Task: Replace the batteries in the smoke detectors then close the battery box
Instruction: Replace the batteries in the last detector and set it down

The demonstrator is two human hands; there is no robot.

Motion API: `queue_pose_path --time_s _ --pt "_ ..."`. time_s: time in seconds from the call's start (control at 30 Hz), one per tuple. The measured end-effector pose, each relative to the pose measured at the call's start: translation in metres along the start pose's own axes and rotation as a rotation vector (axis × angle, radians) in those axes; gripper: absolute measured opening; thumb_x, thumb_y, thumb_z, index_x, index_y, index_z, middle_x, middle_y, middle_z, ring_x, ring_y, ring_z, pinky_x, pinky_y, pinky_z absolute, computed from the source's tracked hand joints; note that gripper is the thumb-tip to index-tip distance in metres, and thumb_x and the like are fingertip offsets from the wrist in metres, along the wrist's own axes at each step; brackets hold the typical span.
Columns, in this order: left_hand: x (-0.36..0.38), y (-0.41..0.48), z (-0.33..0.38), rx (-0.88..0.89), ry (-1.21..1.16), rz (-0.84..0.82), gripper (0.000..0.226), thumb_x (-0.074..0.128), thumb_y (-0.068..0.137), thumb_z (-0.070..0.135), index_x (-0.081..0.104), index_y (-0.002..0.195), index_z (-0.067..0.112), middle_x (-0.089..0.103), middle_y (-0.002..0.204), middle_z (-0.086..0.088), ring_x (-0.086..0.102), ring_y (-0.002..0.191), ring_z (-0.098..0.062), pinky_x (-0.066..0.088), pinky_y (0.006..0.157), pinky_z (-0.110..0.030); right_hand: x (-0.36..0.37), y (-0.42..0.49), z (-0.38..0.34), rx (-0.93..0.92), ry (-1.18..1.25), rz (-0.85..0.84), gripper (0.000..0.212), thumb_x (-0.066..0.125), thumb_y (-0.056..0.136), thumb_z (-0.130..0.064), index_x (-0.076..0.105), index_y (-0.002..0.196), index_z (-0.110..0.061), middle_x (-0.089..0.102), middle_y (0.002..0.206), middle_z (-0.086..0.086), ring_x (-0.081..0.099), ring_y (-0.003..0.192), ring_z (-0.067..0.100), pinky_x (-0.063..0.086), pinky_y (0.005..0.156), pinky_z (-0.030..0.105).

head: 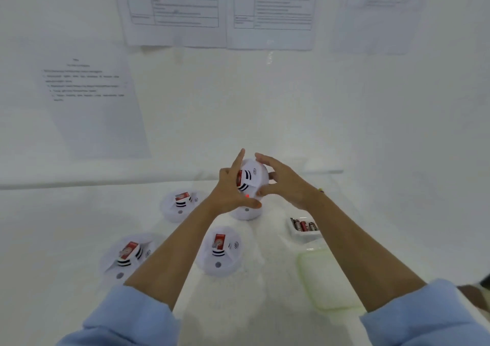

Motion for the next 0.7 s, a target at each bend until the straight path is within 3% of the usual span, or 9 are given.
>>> queue_pose_path --time_s 0.13,0.2,0.27,0.33,0.43,0.57,0.7 --pt "0.016 0.006 0.009 0.045 -0.196 -0.014 0.104 0.084 0.059 0.002 0.022 0.136 0.036 0.040 0.126 0.006 0.045 0.114 -0.017 0.052 0.080 -0.021 -0.034 -0.006 0.005 0.049 0.385 0.123 0.053 0.053 0.088 -0.001 0.040 0.133 -0.025 0.048 0.124 -0.005 0.057 0.088 0.011 0.051 0.086 0.028" --pt "0.022 0.007 0.016 0.065 -0.286 -0.012 0.104 0.086 0.052 0.007 0.025 0.130 0.037 0.041 0.124 0.005 0.049 0.109 -0.016 0.054 0.080 -0.026 -0.044 -0.009 0.012 0.106 0.340 0.141 0.043 0.052 0.092 -0.014 0.042 0.132 -0.028 0.050 0.119 -0.002 0.054 0.090 0.014 0.048 0.090 0.033" --pt "0.033 0.009 0.019 0.085 -0.404 -0.017 0.100 0.082 0.048 0.005 0.027 0.125 0.036 0.044 0.124 0.004 0.053 0.109 -0.013 0.055 0.081 -0.033 -0.044 -0.015 0.024 0.197 0.256 0.051 0.044 0.052 0.092 -0.027 0.039 0.134 -0.032 0.053 0.117 -0.004 0.056 0.096 0.019 0.047 0.093 0.036" --pt "0.045 0.011 0.024 0.081 -0.478 -0.045 0.095 0.075 0.053 -0.006 0.028 0.126 0.033 0.046 0.123 0.003 0.055 0.107 -0.010 0.056 0.076 -0.028 -0.041 -0.021 0.033 0.246 0.335 -0.012 0.047 0.054 0.091 -0.029 0.038 0.134 -0.033 0.056 0.119 -0.002 0.061 0.100 0.025 0.052 0.090 0.037" --pt "0.061 0.013 0.026 0.100 -0.455 -0.062 0.098 0.075 0.055 -0.011 0.029 0.131 0.029 0.045 0.128 0.006 0.050 0.113 -0.006 0.054 0.082 -0.023 -0.053 -0.026 0.042 0.194 0.424 0.041 0.050 0.059 0.088 -0.018 0.039 0.133 -0.027 0.059 0.116 0.007 0.063 0.097 0.025 0.058 0.073 0.033" --pt "0.073 0.017 0.025 0.140 -0.328 0.037 0.102 0.083 0.053 -0.010 0.030 0.135 0.023 0.041 0.131 0.008 0.046 0.113 -0.001 0.050 0.079 -0.014 -0.078 -0.030 0.047 0.112 0.272 0.178 0.055 0.070 0.079 -0.014 0.043 0.126 -0.025 0.050 0.115 0.012 0.058 0.100 0.027 0.059 0.073 0.042" --pt "0.090 0.023 0.025 0.159 -0.259 0.066 0.105 0.085 0.046 0.006 0.029 0.131 0.031 0.039 0.132 0.015 0.043 0.122 -0.004 0.053 0.089 -0.029 -0.087 -0.033 0.050 0.071 0.244 0.182 0.052 0.071 0.078 -0.012 0.043 0.119 -0.028 0.049 0.103 0.004 0.058 0.094 0.020 0.059 0.071 0.044"
Point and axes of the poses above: each hand's wrist, its own y-axis towards the middle knuckle, its own x-axis out of the palm, z = x × y, the point moved 5 cm from there along y, towards the middle knuckle
